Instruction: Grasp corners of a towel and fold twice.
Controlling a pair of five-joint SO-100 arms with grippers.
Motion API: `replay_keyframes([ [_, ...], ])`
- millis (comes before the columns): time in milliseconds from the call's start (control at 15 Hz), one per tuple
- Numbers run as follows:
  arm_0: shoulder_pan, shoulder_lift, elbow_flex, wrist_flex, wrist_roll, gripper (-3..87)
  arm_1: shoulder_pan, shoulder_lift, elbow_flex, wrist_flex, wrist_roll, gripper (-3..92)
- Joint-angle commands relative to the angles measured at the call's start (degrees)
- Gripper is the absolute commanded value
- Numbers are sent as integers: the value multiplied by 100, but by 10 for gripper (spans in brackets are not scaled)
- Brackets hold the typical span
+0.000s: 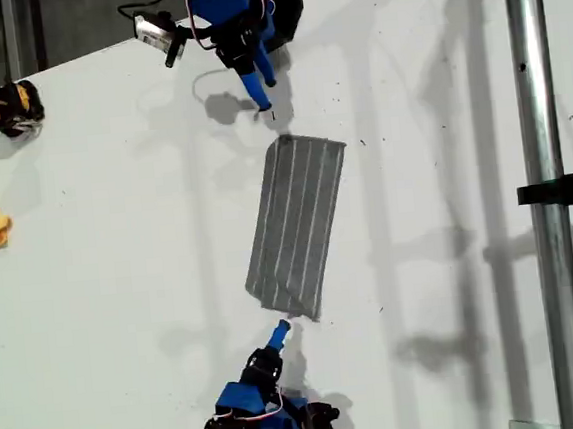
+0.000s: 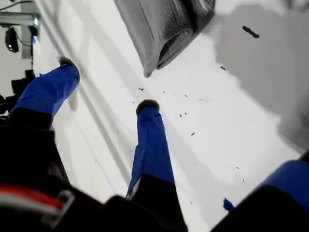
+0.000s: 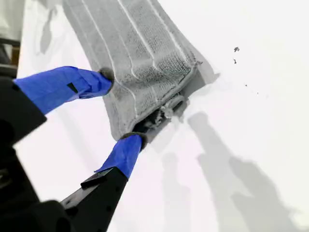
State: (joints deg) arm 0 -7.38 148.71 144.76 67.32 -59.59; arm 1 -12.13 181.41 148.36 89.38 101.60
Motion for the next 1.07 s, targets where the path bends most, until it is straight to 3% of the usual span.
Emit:
replay_keyframes([
  [0,475,1969,1608,-773,-756,149,-272,-325,79,-105,800,324],
  [67,580,2918,2109,-668,-835,139,-246,-211,229,-334,765,327],
  [200,510,4896,2575,264,-844,120,-193,369,870,-615,791,339],
  [333,457,4957,2654,255,-809,119,-624,-1582,97,-606,1266,370],
  [600,387,5010,2769,237,-782,119,-817,-5089,-422,-2742,1749,380],
  [800,413,5010,2760,237,-817,119,-255,-7172,-1125,-3797,1081,387],
  [1000,536,5010,2760,246,-905,119,589,-7453,-1134,-3894,308,387],
])
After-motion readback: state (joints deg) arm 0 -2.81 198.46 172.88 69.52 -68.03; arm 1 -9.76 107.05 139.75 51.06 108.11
